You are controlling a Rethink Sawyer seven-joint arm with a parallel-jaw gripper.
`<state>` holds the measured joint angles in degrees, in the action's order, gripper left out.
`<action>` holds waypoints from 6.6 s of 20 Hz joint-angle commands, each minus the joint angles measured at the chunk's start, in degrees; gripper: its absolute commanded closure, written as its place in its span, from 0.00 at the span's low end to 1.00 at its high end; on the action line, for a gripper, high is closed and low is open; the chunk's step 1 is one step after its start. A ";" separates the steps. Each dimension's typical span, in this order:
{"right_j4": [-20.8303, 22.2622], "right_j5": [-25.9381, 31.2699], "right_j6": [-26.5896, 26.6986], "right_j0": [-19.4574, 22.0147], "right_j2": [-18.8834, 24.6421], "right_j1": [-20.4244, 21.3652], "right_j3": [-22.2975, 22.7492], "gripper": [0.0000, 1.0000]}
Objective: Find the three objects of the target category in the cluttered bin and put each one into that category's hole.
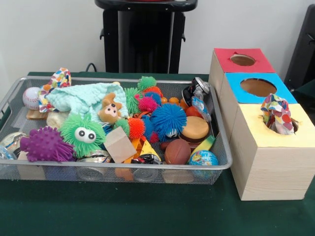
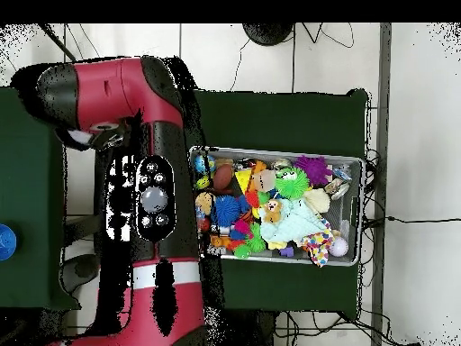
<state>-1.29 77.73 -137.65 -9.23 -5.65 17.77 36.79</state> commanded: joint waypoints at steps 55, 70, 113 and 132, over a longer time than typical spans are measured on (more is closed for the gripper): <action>-21.80 11.07 13.07 8.13 -25.37 -28.22 -34.82 1.00; -19.81 6.02 14.18 5.64 -22.21 -28.71 -31.83 1.00; -12.27 -9.54 3.08 -0.65 -11.91 -6.89 11.39 1.00; -11.79 -17.76 2.47 -4.51 -9.92 1.67 30.90 1.00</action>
<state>-13.67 62.20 -135.45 -13.15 -22.97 15.96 53.04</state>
